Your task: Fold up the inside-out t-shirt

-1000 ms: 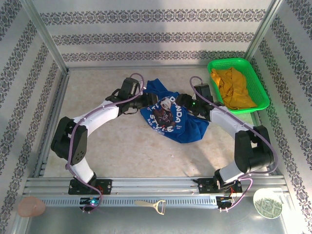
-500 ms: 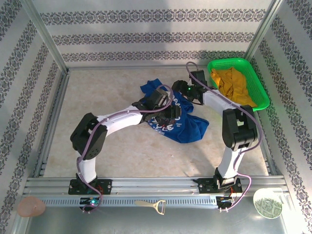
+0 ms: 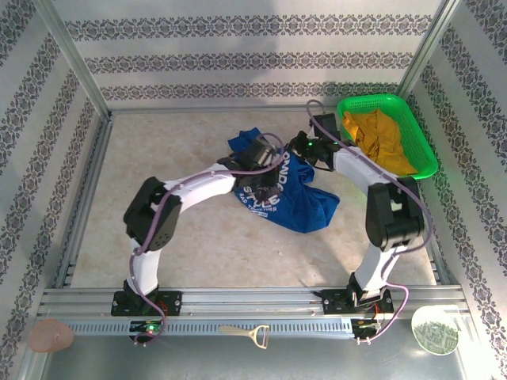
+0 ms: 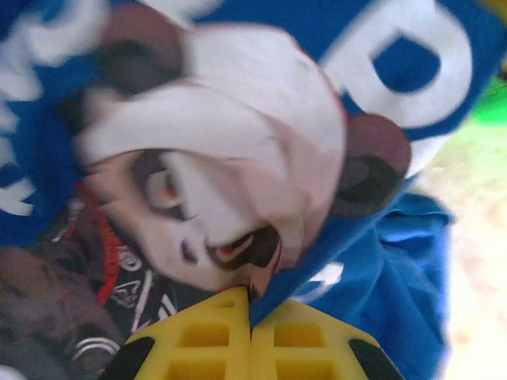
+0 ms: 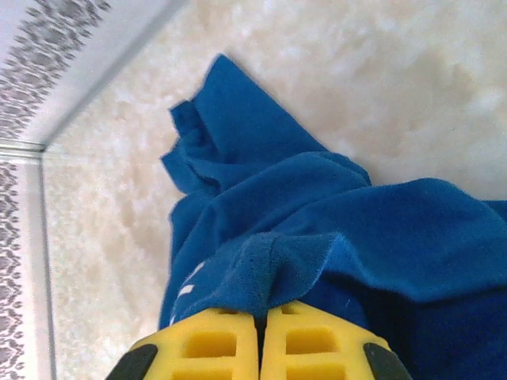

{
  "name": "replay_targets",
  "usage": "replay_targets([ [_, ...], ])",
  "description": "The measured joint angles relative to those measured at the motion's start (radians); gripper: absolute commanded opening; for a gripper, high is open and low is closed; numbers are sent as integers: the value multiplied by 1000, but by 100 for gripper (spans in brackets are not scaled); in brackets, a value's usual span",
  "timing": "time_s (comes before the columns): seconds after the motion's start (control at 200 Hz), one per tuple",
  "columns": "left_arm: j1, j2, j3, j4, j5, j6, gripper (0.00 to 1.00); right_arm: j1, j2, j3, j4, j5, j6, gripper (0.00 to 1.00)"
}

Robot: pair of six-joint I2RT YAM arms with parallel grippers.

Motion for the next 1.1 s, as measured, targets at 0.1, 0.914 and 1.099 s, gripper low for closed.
replay_targets([
  [0.1,87,-123,-8,44,183,7,0,-10,-144,-12,-42,-5,-15,0],
  [0.914,307,-196,110,-190,372,138,59,3,-518,-164,-215,89,-131,0],
  [1.099,123,-269,-61,-168,205,137,62,-17,-522,-249,-146,10,-162,0],
])
